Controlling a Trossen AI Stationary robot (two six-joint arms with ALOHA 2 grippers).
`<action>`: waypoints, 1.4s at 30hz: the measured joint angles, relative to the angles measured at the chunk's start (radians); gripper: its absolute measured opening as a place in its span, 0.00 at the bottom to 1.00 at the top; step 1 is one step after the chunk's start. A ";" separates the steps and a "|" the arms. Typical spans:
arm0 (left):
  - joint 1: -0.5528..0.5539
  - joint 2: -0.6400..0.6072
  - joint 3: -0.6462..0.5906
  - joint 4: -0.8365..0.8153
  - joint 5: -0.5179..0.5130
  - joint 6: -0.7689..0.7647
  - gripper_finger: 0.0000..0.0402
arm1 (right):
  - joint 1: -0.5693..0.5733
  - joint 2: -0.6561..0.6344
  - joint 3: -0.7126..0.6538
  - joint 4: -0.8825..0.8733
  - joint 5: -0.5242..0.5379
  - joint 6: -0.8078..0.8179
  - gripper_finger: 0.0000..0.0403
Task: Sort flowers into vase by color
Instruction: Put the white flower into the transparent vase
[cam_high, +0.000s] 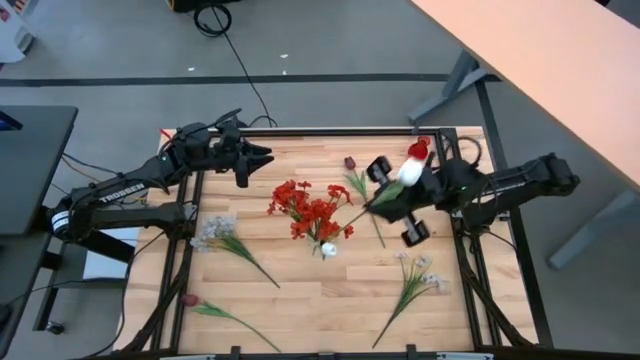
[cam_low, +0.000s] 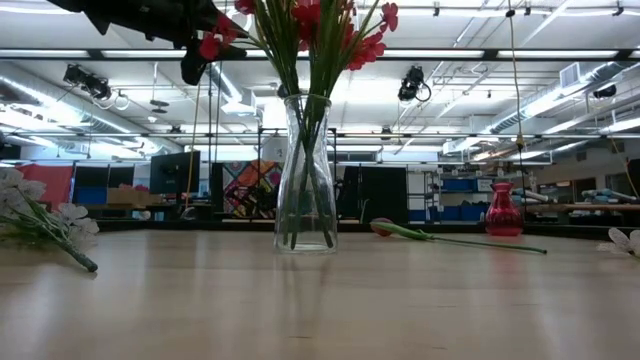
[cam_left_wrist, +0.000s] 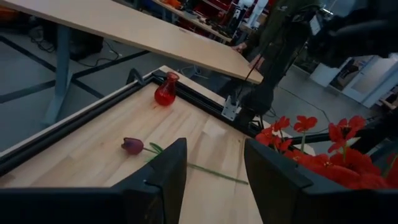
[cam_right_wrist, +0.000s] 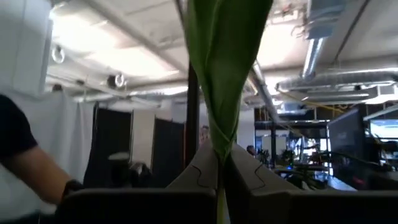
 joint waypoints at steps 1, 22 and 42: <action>0.000 0.000 0.000 -0.001 0.000 0.000 0.41 | 0.015 0.020 0.026 -0.025 0.002 -0.030 0.03; -0.025 0.000 0.000 -0.030 0.007 -0.017 0.41 | 0.065 0.154 0.267 -0.392 0.245 -0.310 0.03; -0.136 0.001 0.000 -0.111 -0.004 -0.007 0.41 | 0.057 0.254 0.186 -0.352 0.357 -0.246 0.03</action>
